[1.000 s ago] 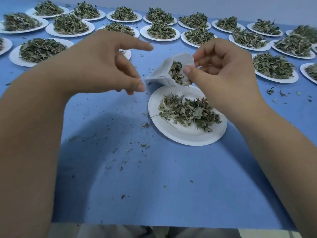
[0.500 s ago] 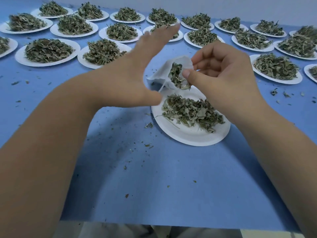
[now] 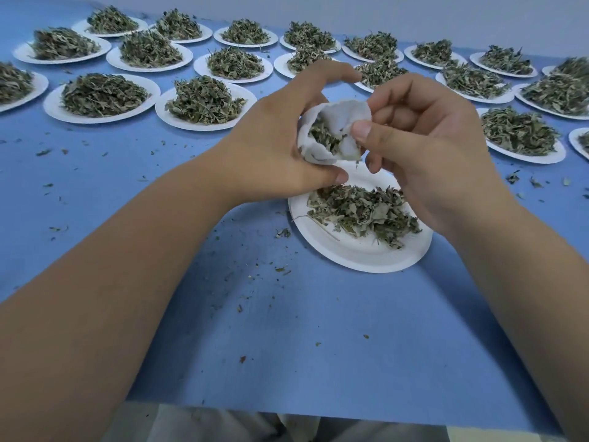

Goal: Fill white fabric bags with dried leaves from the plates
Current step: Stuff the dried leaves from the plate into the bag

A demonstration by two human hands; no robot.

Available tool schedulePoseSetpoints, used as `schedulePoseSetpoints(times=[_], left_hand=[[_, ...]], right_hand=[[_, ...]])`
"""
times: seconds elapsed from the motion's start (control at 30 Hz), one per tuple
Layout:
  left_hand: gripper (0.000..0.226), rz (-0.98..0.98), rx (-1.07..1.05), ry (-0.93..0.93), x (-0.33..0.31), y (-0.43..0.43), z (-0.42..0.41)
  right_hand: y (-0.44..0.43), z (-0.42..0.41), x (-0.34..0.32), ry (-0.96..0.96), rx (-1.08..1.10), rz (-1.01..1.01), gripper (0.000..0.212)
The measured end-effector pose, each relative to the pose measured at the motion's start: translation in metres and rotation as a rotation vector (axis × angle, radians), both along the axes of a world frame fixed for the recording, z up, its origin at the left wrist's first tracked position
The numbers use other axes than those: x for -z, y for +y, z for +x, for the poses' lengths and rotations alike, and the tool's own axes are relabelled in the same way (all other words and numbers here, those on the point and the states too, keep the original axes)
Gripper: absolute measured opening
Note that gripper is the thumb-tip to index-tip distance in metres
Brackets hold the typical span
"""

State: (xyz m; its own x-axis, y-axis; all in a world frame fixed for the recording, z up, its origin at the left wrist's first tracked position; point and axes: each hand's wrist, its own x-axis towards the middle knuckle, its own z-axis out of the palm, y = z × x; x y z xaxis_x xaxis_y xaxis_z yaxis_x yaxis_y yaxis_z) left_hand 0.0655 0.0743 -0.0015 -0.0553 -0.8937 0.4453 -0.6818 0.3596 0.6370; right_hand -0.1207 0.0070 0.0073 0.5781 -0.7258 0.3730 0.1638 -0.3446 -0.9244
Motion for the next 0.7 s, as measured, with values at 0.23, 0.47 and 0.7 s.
schedulePoseSetpoints(times=[0.23, 0.47, 0.7], left_hand=[[0.041, -0.031, -0.17, -0.147, 0.002, -0.003, 0.005], [0.029, -0.01, -0.183, -0.139, 0.003, -0.002, 0.005], [0.031, 0.021, -0.225, -0.217, 0.003, -0.001, 0.016]], right_hand=[[-0.003, -0.002, -0.001, -0.059, 0.036, 0.081, 0.014], [-0.004, -0.002, 0.003, 0.001, 0.04, 0.117, 0.018], [-0.011, -0.008, 0.005, 0.158, 0.08, -0.01, 0.023]])
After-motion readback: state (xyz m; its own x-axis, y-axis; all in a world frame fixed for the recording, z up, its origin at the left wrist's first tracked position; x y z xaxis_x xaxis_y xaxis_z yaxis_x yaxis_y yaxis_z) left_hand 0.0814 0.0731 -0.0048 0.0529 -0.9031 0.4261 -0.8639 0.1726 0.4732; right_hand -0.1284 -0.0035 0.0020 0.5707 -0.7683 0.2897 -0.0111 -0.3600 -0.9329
